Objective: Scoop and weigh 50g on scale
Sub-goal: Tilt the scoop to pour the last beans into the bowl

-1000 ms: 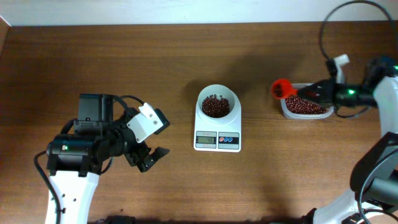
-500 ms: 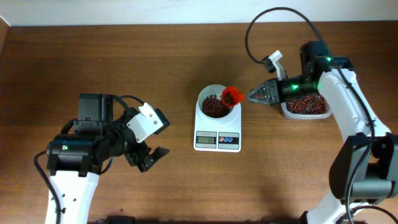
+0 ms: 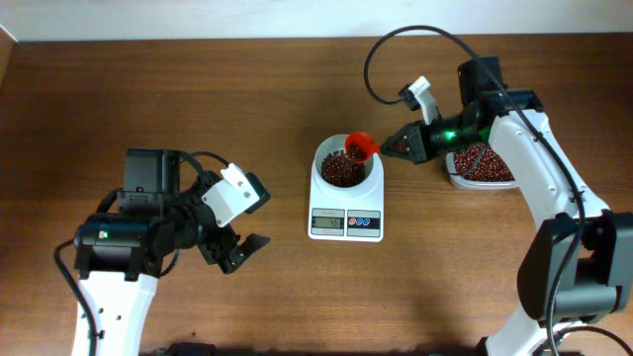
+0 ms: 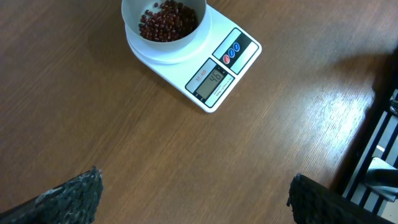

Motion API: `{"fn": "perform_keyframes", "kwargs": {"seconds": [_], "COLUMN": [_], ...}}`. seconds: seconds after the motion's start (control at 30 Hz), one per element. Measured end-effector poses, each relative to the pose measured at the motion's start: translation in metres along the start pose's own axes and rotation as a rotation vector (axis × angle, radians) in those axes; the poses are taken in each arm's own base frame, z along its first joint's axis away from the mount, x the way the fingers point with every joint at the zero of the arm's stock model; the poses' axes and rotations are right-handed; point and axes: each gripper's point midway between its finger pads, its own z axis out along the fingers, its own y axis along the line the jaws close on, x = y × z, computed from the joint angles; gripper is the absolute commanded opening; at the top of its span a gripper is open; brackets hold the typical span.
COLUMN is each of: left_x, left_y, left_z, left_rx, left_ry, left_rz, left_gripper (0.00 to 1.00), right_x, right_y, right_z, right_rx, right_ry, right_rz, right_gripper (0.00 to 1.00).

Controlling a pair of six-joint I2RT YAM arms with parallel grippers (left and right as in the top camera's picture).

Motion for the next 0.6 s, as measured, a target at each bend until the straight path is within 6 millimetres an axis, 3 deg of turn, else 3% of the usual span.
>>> {"fn": "perform_keyframes", "kwargs": {"seconds": [0.6], "left_x": [0.000], "left_y": [0.000], "left_z": [0.000], "left_rx": [0.000], "left_ry": [0.000], "left_rz": [0.000], "left_gripper": [0.99], "right_x": [-0.010], "right_y": [0.012], "right_z": [0.000], "right_rx": [-0.073], "right_ry": [-0.044], "right_rz": [-0.021], "right_gripper": [0.04]}}
